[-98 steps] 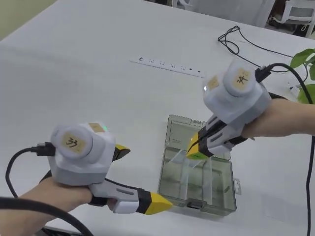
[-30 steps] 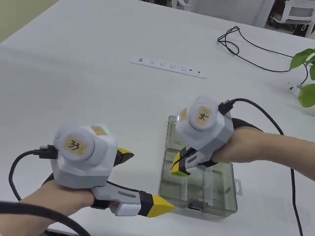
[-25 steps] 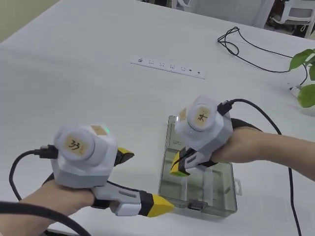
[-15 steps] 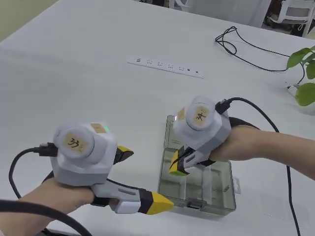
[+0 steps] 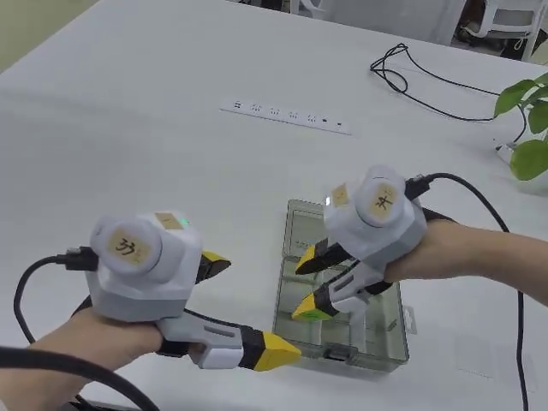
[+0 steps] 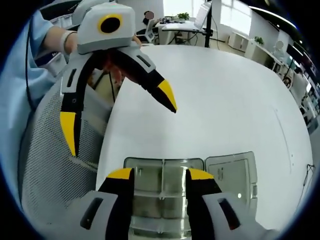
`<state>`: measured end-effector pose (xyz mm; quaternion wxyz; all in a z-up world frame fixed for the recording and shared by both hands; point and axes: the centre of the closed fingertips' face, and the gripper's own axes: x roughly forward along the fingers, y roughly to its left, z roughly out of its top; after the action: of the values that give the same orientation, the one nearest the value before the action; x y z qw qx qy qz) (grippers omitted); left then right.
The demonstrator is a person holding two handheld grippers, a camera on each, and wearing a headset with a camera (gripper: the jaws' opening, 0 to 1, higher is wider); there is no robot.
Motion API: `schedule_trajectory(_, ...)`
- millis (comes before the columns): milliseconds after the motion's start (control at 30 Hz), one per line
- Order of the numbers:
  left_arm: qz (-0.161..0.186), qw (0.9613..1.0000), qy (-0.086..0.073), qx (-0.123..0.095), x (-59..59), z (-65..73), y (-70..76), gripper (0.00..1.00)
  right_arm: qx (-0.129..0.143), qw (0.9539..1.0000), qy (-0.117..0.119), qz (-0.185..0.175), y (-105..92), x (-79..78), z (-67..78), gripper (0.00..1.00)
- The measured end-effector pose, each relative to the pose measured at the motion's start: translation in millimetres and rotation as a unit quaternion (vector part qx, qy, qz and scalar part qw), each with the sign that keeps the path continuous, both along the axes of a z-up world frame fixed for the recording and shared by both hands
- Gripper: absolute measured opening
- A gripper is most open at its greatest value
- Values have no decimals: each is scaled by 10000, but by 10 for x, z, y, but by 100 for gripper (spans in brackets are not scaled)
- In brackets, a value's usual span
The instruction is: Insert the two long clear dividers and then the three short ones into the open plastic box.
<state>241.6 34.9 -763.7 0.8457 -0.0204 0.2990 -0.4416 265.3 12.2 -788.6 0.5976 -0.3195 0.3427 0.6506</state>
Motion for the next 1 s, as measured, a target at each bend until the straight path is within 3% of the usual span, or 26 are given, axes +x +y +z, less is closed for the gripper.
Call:
schedule_trajectory(133,-30,10000,-36,13,5,7,-9,94,297,9995,-102,-92,-40,6,62,60)
schedule_trajectory(233,-67,10000,-51,19,8,10,-18,94,428,9987,-89,-271,-91,15,75,78)
schedule_trajectory(433,-110,9999,-87,-5,26,43,-40,95,751,9953,-281,-535,-175,54,144,99)
schedule_trajectory(733,-167,9998,-140,3,43,72,-61,97,937,9904,-245,-983,-371,78,192,100)
schedule_trajectory(1000,-167,9996,-226,-21,80,119,-68,100,924,9848,-329,-1434,-746,127,210,100)
